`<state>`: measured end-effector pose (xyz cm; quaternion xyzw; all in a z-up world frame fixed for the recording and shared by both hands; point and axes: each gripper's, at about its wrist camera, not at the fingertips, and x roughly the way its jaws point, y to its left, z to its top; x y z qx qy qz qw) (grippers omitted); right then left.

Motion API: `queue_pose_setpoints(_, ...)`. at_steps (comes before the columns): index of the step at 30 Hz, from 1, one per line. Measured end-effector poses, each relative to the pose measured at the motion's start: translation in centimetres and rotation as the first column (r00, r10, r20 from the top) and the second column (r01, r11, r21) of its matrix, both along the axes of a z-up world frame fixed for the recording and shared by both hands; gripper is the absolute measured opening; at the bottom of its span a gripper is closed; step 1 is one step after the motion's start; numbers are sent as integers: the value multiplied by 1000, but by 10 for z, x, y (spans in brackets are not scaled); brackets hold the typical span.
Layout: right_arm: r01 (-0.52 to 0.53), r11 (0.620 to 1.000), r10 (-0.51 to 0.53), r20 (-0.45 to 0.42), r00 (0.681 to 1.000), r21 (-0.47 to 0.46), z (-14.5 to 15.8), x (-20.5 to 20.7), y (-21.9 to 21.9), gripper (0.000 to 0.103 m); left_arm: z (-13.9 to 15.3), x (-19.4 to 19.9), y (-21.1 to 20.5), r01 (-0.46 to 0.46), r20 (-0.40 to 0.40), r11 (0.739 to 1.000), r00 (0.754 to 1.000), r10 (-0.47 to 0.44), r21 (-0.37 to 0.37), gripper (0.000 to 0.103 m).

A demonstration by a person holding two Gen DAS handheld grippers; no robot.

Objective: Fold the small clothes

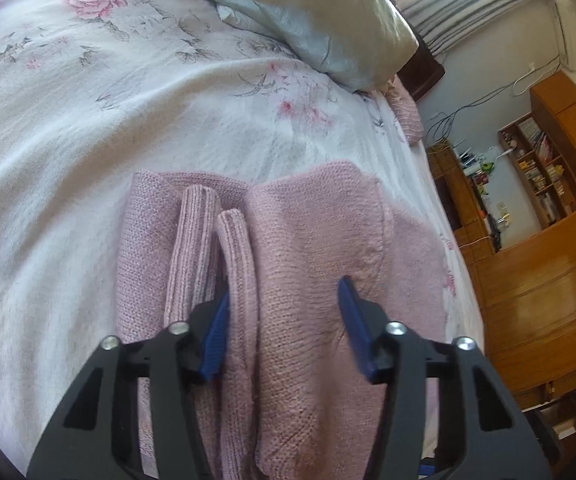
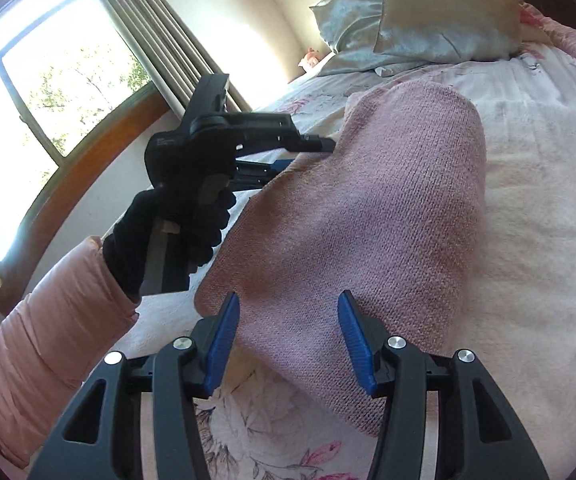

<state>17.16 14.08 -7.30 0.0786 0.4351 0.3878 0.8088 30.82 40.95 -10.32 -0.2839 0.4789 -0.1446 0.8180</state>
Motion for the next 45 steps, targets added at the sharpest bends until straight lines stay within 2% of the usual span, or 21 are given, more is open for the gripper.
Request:
queue_pose_setpoints(6, 13, 1000, -13, -4, 1000, 2, 1, 4, -5, 51, 14, -30, 34, -82, 92, 993, 992, 90, -83, 18)
queue_pose_setpoints(10, -21, 1000, 21, -18, 1000, 5, -5, 5, 5, 51, 2, -32, 55, -103, 65, 993, 992, 106, -56, 18)
queue_pose_setpoints(15, -26, 999, 24, -52, 998, -32, -25, 12, 21, 51, -15, -27, 52, -91, 59, 994, 994, 95, -56, 19)
queue_pose_setpoints(18, -29, 998, 26, -71, 997, -48, -35, 15, 25, 51, -9, -33, 53, -100, 37, 993, 994, 102, -65, 25)
queue_pose_setpoints(20, -33, 999, 30, -71, 997, -41, -35, 15, 24, 51, 0, -47, 57, -127, 20, 990, 992, 128, -52, 32)
queue_pose_setpoints(22, -30, 999, 29, -71, 997, -20, -31, 14, 20, 51, 15, -72, 57, -132, 38, 991, 990, 133, -15, 41)
queue_pose_setpoints(25, -9, 1000, 11, -67, 998, 25, -22, 7, 9, 52, 33, -122, 46, -112, 73, 992, 991, 108, 54, 46)
queue_pose_setpoints(28, 10, 999, -9, -26, 1000, 36, -9, -7, -2, 52, 41, -164, 29, -77, 104, 995, 992, 70, 58, 53)
queue_pose_setpoints(30, 25, 999, -25, 1, 1000, 23, -1, -17, -7, 52, 39, -178, 15, -58, 103, 995, 993, 49, 84, 58)
queue_pose_setpoints(32, 43, 999, -43, 11, 999, 10, 4, -26, -15, 52, 30, -180, 1, -51, 70, 990, 997, 41, 135, 55)
queue_pose_setpoints(33, 51, 999, -51, 12, 999, 6, 5, -28, -19, 52, 25, -180, -4, -40, 61, 989, 998, 32, 140, 50)
queue_pose_setpoints(34, 59, 998, -59, 11, 998, 8, 6, -31, -23, 52, 20, -179, -9, -26, 41, 990, 999, 21, 135, 24)
queue_pose_setpoints(35, 67, 998, -67, 6, 998, 12, 5, -34, -28, 52, 13, -176, -12, -11, 14, 992, 1000, 9, 123, 10)
queue_pose_setpoints(36, 75, 997, -75, -3, 997, 16, 5, -35, -32, 52, 9, -175, -13, -6, 5, 995, 1000, 6, 102, 5)
queue_pose_setpoints(38, 94, 995, -94, -16, 995, 20, 3, -37, -41, 53, 12, -178, -9, -20, 30, 996, 999, 18, 88, 5)
queue_pose_setpoints(41, 110, 993, -109, -22, 994, 35, 3, -37, -51, 53, 35, -191, 9, -50, 97, 996, 994, 43, 69, 5)
queue_pose_setpoints(43, 115, 993, -114, -24, 993, 39, 4, -37, -56, 53, 44, -196, 20, -55, 126, 992, 991, 41, 113, 5)
queue_pose_setpoints(45, 122, 992, -120, -41, 992, 40, 1, -34, -60, 53, 38, -193, 28, -57, 104, 989, 994, 44, 133, 5)
